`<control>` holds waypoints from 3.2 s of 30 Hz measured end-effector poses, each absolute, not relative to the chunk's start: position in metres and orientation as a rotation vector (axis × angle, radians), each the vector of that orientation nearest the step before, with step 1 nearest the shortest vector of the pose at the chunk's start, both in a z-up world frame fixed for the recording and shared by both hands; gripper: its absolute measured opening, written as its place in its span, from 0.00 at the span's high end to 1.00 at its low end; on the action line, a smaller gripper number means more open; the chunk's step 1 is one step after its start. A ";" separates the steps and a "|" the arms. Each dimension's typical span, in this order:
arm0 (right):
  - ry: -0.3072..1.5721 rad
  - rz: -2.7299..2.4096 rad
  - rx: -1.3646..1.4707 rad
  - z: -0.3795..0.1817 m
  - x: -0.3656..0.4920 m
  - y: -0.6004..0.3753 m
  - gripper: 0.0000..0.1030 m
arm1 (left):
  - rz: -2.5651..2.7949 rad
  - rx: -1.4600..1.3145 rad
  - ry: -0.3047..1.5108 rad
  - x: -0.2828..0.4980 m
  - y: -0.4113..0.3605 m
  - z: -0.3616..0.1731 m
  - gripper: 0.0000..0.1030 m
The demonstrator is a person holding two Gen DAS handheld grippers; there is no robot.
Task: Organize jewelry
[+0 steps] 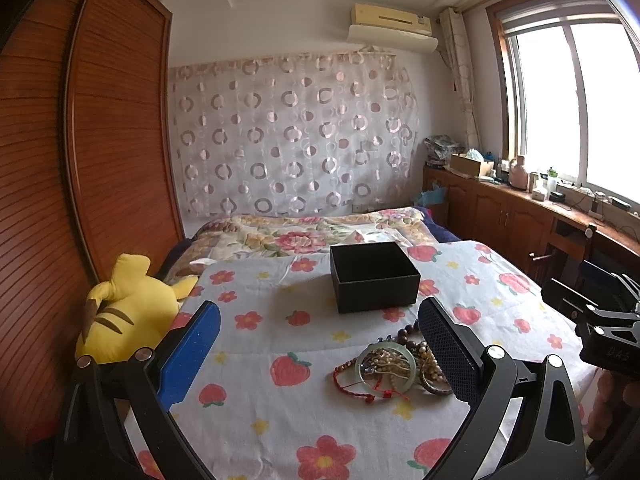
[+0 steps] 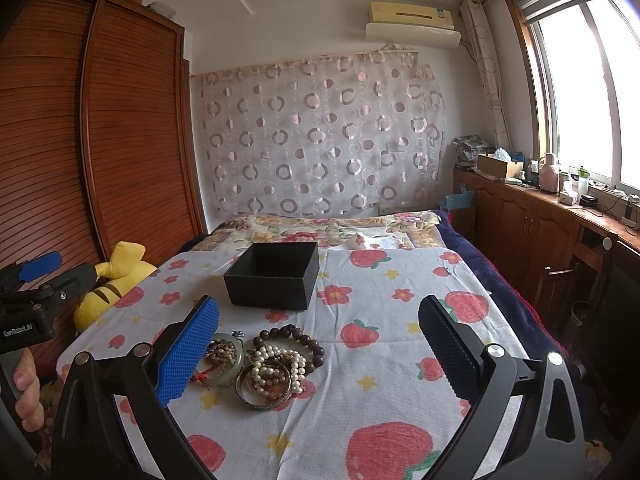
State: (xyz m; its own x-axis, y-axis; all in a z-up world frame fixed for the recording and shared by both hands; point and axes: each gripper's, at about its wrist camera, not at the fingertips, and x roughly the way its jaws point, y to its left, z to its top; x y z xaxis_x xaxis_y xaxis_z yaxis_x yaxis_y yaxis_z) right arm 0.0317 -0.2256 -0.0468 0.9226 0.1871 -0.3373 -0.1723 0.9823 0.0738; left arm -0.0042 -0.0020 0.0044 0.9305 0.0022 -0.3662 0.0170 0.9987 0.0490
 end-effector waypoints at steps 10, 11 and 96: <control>0.349 0.185 0.042 -0.048 0.032 -0.225 0.02 | -0.008 0.053 0.374 -0.006 -0.002 0.010 0.07; 0.349 0.185 0.043 -0.048 0.032 -0.225 0.02 | -0.008 0.053 0.373 -0.006 -0.002 0.010 0.07; 0.606 0.365 -0.041 -0.133 0.066 -0.211 0.20 | -0.376 0.049 0.879 0.143 -0.010 -0.110 0.90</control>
